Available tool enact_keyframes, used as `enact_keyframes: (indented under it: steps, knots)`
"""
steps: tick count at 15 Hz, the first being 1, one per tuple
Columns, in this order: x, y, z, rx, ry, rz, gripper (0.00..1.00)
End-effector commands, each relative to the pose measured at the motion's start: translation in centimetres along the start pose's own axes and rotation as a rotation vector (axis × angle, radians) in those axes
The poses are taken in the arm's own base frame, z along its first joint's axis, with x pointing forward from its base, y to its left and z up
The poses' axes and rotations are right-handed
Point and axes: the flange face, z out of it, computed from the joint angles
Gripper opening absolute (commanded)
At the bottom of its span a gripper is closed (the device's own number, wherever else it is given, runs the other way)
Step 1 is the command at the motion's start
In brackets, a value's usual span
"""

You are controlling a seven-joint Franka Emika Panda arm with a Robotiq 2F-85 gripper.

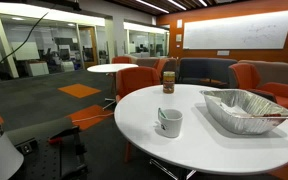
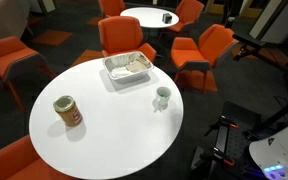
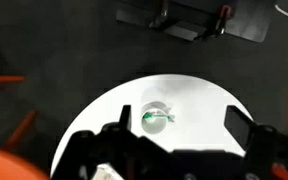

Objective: Move the cup

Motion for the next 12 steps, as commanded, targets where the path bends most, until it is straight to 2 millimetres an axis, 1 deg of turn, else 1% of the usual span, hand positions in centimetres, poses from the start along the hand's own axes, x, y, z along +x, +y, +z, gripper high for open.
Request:
enact_keyframes:
  steps: [1,5,7,9,11,12]
  knots:
    - [0.0,0.0,-0.1,0.001,-0.001,0.000,1.00]
    - [0.0,0.0,-0.1,0.001,-0.001,0.000,1.00]
    - [0.6,-0.3,1.1,0.006,0.005,0.004,1.00]
    - [1.9,-0.8,3.6,0.028,-0.002,0.028,1.00]
    - [3.4,-1.0,7.0,0.035,-0.008,0.060,1.00]
    - [4.3,-1.0,9.1,0.040,-0.010,0.063,1.00]
